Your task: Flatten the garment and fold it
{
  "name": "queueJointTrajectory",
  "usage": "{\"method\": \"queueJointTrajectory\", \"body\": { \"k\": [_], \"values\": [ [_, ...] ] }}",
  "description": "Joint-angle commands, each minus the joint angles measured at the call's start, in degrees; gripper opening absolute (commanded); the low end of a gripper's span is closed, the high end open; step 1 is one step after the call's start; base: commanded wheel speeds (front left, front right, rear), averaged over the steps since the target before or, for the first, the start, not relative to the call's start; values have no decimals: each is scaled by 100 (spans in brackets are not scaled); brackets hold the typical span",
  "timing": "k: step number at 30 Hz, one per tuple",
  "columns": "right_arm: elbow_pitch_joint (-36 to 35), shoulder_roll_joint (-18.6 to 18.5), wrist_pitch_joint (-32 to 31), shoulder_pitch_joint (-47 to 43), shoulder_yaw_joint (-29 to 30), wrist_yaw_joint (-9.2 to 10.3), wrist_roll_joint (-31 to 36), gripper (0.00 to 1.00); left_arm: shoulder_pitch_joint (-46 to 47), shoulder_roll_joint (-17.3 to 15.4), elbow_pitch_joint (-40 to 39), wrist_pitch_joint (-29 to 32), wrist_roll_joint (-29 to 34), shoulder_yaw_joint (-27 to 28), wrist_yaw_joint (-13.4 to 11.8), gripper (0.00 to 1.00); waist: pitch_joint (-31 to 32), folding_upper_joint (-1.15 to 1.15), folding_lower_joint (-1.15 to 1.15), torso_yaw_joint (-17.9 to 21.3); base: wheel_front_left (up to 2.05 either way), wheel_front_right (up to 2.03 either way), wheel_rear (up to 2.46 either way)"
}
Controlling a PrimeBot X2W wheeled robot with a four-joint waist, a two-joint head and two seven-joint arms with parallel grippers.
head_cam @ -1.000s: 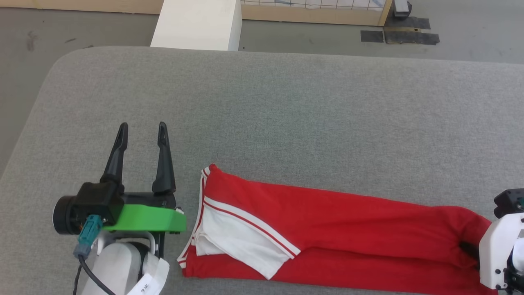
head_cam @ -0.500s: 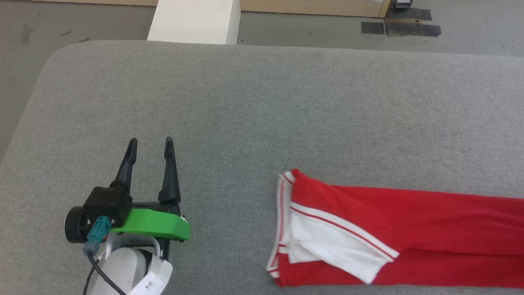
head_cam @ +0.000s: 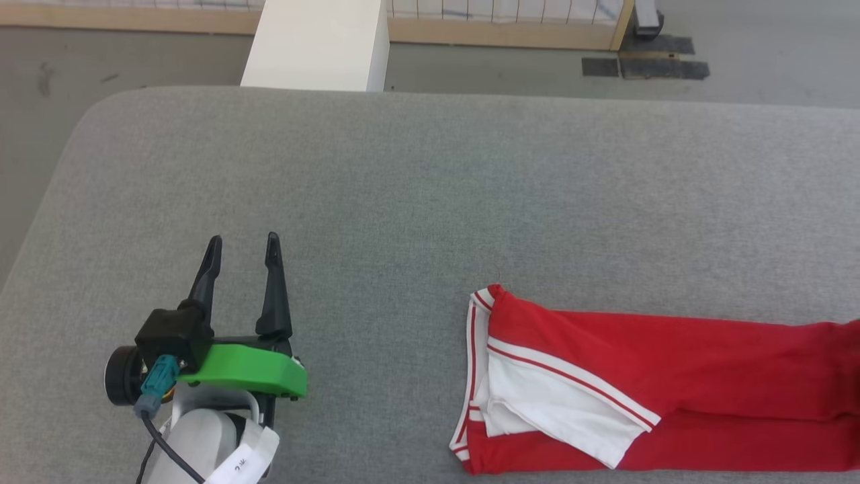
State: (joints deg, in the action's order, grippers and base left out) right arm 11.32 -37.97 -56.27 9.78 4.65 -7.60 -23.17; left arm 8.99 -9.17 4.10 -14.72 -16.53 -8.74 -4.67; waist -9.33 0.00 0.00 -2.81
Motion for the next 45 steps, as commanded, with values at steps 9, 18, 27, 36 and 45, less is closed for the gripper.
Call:
{"method": "queueJointTrajectory", "body": {
  "k": [9, 18, 27, 36, 45],
  "values": [
    [-2432, 87, -1205, -449, -700, 11, -945, 0, -114, -58, 55, -13, -140, 40, -20, 100, 255, 0, 0, 41, 0, 0, 0],
    [-2830, 773, -1023, -24, -2088, 11, -1228, 0, -210, -82, 32, -15, -206, 51, -32, 100, 255, 0, 0, -85, 0, 0, 0],
    [-1612, 1786, -28, 608, -3033, 11, -754, 0, -201, -46, 29, -19, -225, -3, -14, 100, 120, 0, 0, -293, 0, 0, 0],
    [81, 2604, 878, 841, -3285, 11, -213, 0, -144, 48, 86, -24, -214, -72, 15, 100, -7, 0, 0, -410, 0, 0, 0],
    [96, 2847, 1148, 1121, -3764, 11, -662, 100, -150, 48, 141, -27, -195, -34, 33, 100, 59, 0, 0, -237, 0, 0, 0]
  ]
}}
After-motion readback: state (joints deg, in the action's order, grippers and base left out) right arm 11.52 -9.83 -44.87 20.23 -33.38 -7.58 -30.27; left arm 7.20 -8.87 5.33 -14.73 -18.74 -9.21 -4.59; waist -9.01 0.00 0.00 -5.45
